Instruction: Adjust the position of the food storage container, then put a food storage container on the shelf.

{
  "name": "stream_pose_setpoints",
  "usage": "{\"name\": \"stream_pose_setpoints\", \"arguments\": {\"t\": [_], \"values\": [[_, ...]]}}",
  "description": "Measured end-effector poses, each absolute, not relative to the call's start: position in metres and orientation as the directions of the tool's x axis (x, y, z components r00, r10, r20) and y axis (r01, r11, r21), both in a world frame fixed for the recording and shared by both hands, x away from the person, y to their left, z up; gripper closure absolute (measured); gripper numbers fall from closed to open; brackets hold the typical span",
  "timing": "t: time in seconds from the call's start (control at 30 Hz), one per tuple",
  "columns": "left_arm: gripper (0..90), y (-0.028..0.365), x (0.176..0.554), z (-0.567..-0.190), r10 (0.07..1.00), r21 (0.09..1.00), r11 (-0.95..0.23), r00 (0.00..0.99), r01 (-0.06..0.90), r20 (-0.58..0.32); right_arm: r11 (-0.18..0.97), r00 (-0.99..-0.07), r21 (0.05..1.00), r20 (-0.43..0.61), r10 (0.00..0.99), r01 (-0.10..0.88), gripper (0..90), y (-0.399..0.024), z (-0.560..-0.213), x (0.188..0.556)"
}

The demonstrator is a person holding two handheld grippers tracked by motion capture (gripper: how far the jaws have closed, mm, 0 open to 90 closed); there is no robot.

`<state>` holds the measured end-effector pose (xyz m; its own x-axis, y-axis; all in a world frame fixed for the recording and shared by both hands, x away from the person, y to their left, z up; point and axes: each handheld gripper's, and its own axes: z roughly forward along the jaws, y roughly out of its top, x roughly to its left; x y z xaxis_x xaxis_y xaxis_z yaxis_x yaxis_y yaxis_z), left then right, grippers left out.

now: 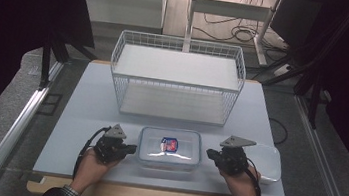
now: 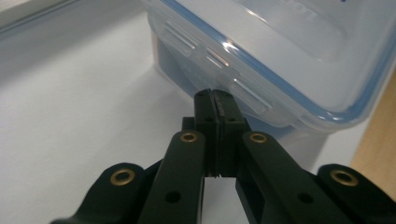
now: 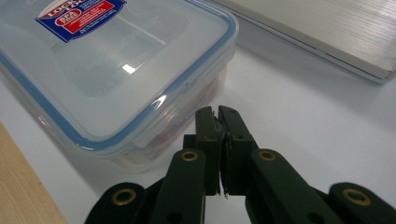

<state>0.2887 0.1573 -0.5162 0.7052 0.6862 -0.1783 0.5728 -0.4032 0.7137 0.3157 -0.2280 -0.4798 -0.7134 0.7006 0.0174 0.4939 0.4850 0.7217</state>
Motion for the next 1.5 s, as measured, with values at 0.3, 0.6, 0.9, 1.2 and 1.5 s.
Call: {"name": "stream_pose_setpoints", "arguments": {"t": [0.3,0.6,0.9,1.2,1.5], "values": [[42.5,0.178,0.289,-0.511,0.740,0.736,-0.317,0.642,0.598,-0.202,0.444,-0.677,0.752,0.004,0.736,0.487,60.5,-0.236,-0.474,0.315],[13.0,0.185,0.289,-0.508,0.733,0.745,-0.285,0.638,0.603,-0.236,0.393,-0.691,0.784,0.062,0.720,0.480,29.7,-0.239,-0.469,0.317],[7.2,0.178,0.290,-0.507,0.696,0.755,-0.283,0.668,0.591,-0.262,0.367,-0.732,0.781,0.162,0.662,0.505,10.6,-0.231,-0.474,0.323],[7.1,0.163,0.297,-0.497,0.671,0.753,-0.308,0.694,0.582,-0.262,0.414,-0.764,0.761,0.162,0.625,0.500,7.0,-0.218,-0.471,0.330],[5.0,0.147,0.322,-0.493,0.643,0.704,-0.271,0.668,0.656,-0.375,0.426,-0.745,0.676,0.283,0.604,0.602,5.4,-0.201,-0.473,0.346]]}}
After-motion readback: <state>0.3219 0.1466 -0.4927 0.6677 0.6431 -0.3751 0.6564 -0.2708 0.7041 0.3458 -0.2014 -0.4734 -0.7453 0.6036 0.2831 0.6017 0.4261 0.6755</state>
